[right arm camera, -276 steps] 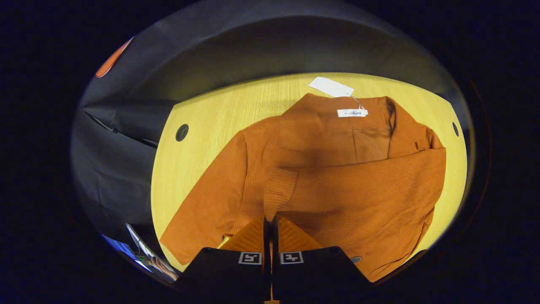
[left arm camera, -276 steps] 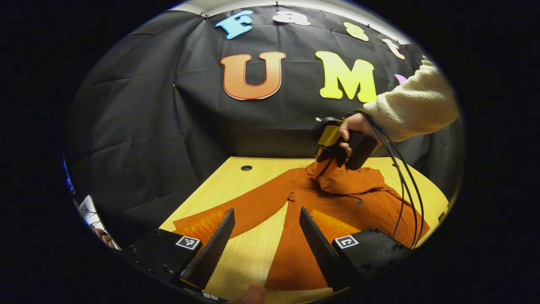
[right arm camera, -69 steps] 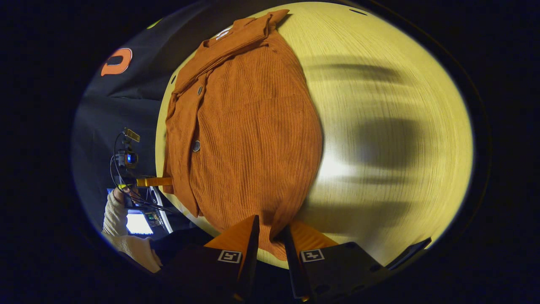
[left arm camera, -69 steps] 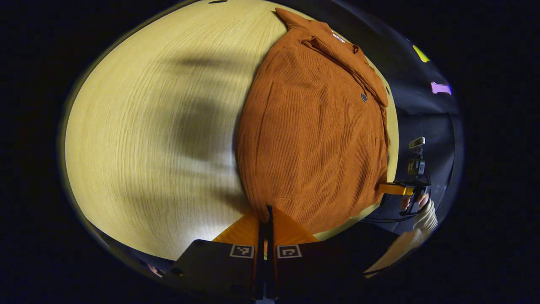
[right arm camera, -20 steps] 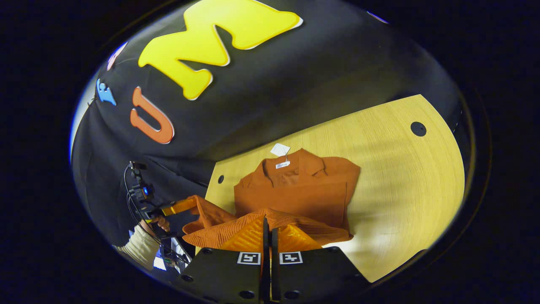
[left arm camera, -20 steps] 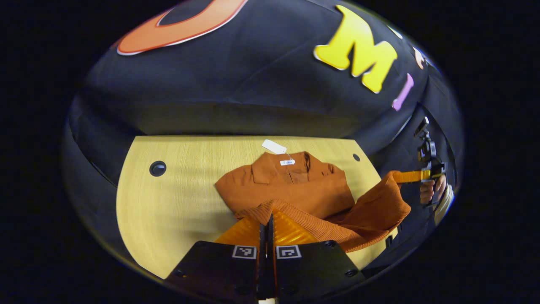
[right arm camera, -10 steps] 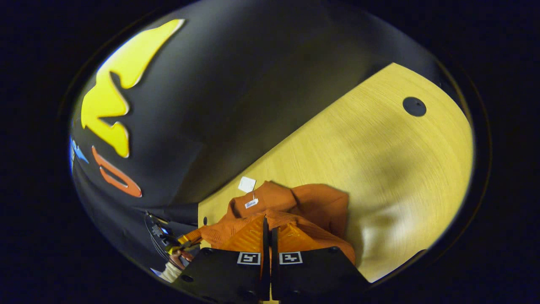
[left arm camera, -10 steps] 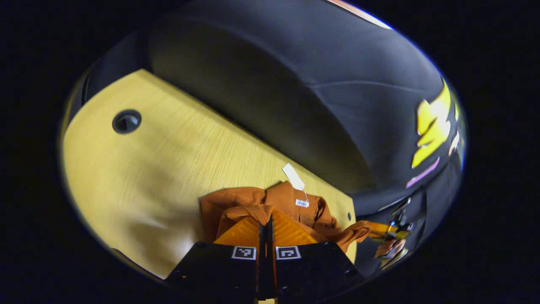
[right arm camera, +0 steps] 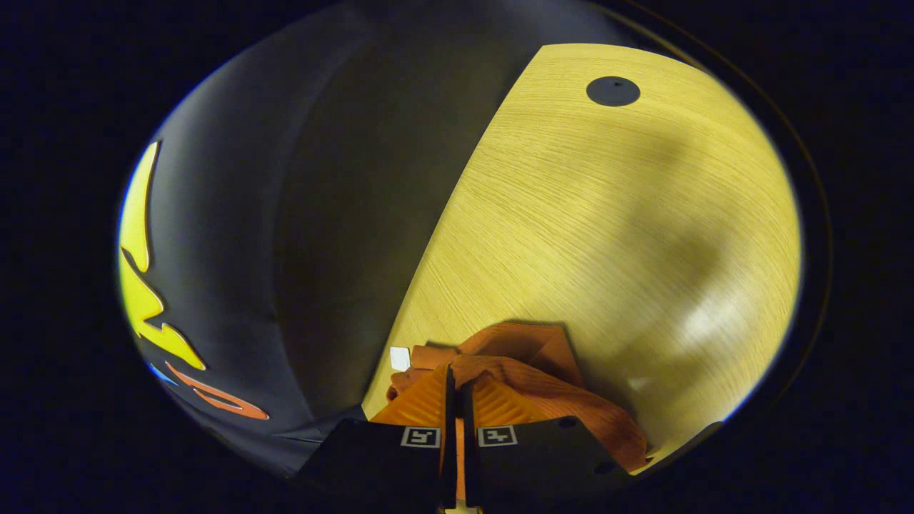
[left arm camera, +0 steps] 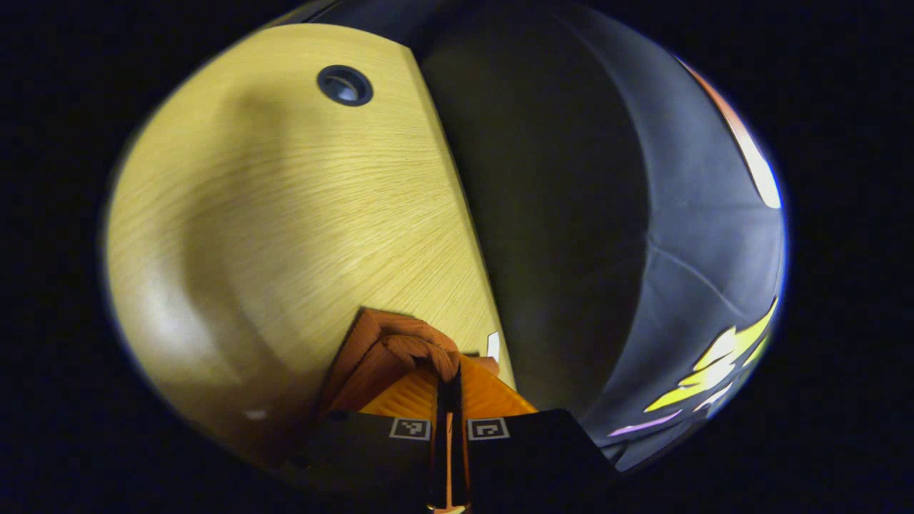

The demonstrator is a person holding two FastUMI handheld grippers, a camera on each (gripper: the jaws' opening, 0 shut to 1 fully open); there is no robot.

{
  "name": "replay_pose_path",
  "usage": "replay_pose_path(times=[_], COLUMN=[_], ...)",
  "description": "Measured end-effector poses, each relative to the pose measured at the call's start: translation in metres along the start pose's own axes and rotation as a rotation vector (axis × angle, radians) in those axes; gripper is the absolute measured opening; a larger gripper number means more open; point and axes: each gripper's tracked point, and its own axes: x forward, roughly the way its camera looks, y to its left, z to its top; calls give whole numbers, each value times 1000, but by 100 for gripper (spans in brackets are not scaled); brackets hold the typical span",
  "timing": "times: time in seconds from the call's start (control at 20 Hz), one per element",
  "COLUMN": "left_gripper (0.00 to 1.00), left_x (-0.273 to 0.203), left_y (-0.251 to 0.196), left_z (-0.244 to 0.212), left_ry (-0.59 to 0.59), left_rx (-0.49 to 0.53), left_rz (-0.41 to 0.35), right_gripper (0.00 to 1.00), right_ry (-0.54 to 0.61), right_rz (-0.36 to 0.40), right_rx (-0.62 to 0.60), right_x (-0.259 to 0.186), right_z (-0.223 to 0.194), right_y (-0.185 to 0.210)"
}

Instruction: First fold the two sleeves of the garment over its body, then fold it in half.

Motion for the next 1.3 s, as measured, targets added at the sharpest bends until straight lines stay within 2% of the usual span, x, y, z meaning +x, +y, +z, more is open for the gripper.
replay_pose_path(times=[0.25, 0.4, 0.45, 0.5, 0.55, 0.6, 0.65, 0.75, 0.8, 0.85, 0.9, 0.95, 1.0, 1.05, 1.1, 1.15, 1.3], left_gripper=[6, 11, 15, 17, 30, 36, 41, 44, 65, 68, 69, 71, 72, 73, 75, 82, 91], left_x=[-13, -7, -6, -6, -5, -5, -5, -2, -2, -1, -3, -5, -7, -9, -12, -15, -32], left_y=[-11, -11, -12, -11, -12, -15, -20, -22, -25, -29, -36, -45, -55, -63, -68, -74, -78], left_z=[10, 5, 6, 6, 7, 11, 14, 19, 18, 19, 25, 31, 37, 40, 44, 47, 50], left_ry=[-48, -59, -55, -54, -56, -61, -74, -92, -85, -95, -108, -126, -135, -146, -154, -161, -177], left_rx=[-136, -190, -190, -182, -175, -177, -185, -216, -226, -226, -226, -233, -241, -241, -231, -213, -167], left_rz=[-78, -92, -90, -87, -89, -98, -104, -102, -110, -117, -140, -166, -187, -200, -210, -216, -192], right_gripper=[8, 24, 34, 39, 43, 58, 56, 69, 74, 67, 69, 76, 71, 81, 82, 82, 84], right_ry=[-3, 1, 9, 17, 26, 31, 33, 37, 38, 32, 24, 19, 12, 10, 11, 9, -10], right_rz=[51, 51, 60, 73, 86, 99, 112, 134, 153, 170, 186, 197, 199, 186, 175, 180, 187], right_rx=[40, 26, 11, -6, -16, -16, -3, 33, 51, 66, 73, 66, 61, 60, 70, 75, 56], right_x=[6, 9, 7, 7, 6, 3, 1, 0, -1, -2, -3, -4, -4, -3, -6, -10, -14], right_z=[2, 1, 0, 1, 1, 2, 1, 7, 9, 12, 16, 19, 20, 22, 25, 28, 37], right_y=[14, 16, 20, 24, 30, 32, 36, 42, 48, 52, 56, 60, 60, 58, 59, 62, 67])
